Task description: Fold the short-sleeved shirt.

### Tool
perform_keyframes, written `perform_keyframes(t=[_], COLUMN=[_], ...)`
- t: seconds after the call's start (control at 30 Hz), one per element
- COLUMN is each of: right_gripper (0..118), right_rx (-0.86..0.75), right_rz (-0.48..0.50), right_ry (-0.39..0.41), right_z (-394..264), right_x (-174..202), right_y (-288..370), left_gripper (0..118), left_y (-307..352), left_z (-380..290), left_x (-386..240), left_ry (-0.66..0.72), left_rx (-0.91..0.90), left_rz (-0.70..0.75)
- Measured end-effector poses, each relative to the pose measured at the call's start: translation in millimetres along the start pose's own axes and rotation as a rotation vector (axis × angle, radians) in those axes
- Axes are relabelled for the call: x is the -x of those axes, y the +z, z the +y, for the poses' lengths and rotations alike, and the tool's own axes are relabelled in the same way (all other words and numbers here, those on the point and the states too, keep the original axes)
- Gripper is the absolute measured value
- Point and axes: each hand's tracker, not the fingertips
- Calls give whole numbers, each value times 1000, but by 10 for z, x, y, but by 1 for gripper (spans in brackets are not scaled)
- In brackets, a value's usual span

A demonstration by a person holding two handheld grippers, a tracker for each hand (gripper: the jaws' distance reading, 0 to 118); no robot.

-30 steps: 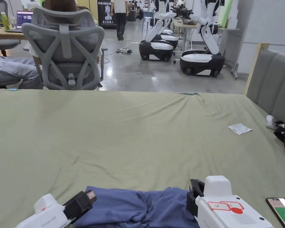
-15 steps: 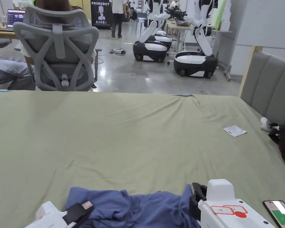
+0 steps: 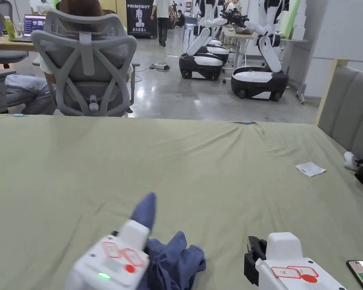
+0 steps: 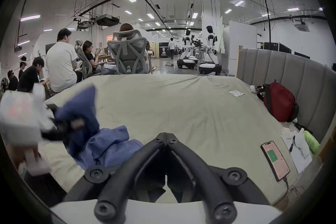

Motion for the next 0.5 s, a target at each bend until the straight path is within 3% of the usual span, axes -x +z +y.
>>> perform_keyframes(t=[0.07, 0.13, 0.17, 0.23, 0.27, 0.4, 0.5], right_gripper=[0, 0, 0, 0, 0, 0, 0], right_rx=[-2, 0, 2, 1, 0, 3, 6], right_rz=[-10, -17, -17, -19, -15, 28, 41], right_ry=[-5, -4, -1, 11, 14, -15, -10], right_z=[1, 5, 11, 18, 23, 54, 43], right_x=[-56, -98, -110, -110, -104, -39, 50], right_y=[35, 66, 76, 80, 76, 8, -14], left_gripper=[10, 14, 33, 80, 97, 99, 92], left_y=[-203, -346, -345, -189, -45, 446, 317], left_z=[-76, -250, -285, -204, -136, 76, -55], left_x=[-407, -549, -531, -370, -230, 301, 603], left_ry=[-161, -184, -153, 36, 138, 605, 883], left_rx=[63, 99, 84, 46, -6, -227, -161], left_rz=[26, 57, 52, -1, -35, -137, -257])
